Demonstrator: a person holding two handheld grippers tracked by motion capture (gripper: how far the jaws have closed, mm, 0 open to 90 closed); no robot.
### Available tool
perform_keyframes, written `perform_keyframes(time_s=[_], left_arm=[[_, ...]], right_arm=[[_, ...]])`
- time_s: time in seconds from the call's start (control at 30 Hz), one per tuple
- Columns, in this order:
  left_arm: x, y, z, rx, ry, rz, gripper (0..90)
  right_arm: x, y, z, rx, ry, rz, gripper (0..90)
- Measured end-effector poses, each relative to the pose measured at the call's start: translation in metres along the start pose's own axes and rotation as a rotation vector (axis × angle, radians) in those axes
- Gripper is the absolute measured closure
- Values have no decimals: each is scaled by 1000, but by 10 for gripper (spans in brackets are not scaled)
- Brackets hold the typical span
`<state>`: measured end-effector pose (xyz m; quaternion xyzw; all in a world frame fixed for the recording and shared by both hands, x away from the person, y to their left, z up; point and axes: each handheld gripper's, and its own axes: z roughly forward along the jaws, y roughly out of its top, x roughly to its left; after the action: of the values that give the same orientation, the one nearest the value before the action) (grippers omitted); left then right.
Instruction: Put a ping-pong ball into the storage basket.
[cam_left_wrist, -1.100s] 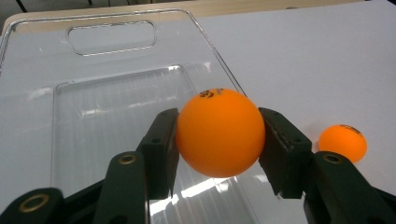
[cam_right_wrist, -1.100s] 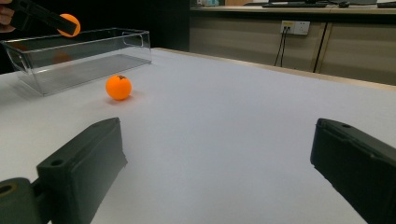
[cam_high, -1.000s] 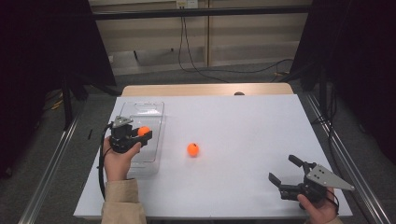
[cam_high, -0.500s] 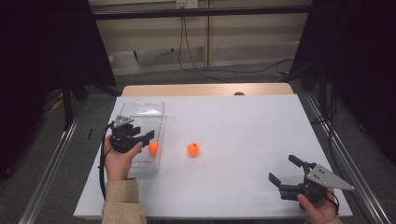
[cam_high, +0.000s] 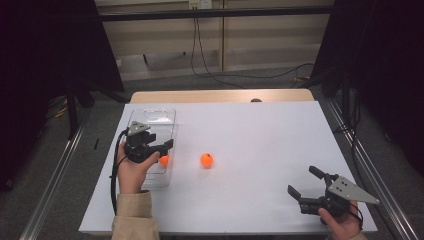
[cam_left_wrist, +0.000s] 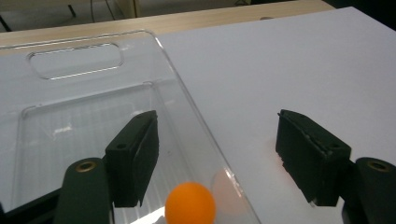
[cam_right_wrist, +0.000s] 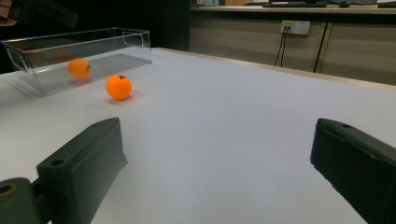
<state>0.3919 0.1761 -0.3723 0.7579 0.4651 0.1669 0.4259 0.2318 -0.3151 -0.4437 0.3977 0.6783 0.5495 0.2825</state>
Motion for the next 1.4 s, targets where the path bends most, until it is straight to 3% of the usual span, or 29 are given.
perform_keyframes(time_s=[0.93, 1.4], left_arm=[[-28, 11, 11, -10, -81, 29, 128], [-41, 12, 19, -7, -108, 40, 95]], right_arm=[[0, 0, -1, -2, -1, 5, 27], [-1, 0, -1, -2, -2, 4, 28]])
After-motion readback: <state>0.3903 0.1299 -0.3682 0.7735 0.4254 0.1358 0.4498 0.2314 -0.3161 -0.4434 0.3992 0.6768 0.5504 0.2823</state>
